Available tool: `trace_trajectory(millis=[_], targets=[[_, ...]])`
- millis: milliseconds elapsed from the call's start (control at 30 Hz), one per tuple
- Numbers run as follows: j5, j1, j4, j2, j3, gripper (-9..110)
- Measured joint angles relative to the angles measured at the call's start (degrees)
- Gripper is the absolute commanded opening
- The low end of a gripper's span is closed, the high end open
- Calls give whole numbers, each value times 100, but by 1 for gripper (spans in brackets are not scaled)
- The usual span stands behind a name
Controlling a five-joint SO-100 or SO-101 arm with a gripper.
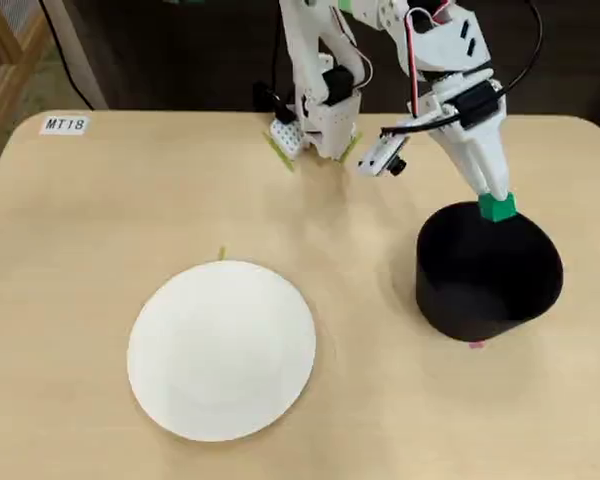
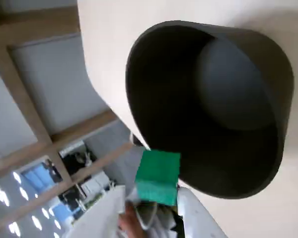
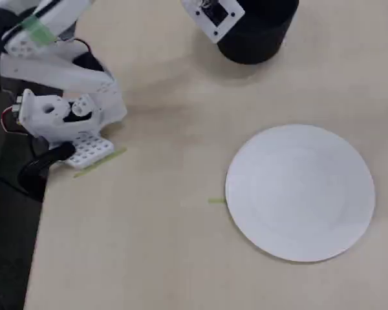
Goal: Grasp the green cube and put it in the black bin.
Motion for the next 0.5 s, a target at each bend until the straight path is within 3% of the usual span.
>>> trace_trajectory(millis=[133,200,333,500], targets=[[-35,0,-246,0,264,37],[-35,0,-387,0,334,29],[158,62,-659,0,413,1],[97,993,-712,0,492,0]])
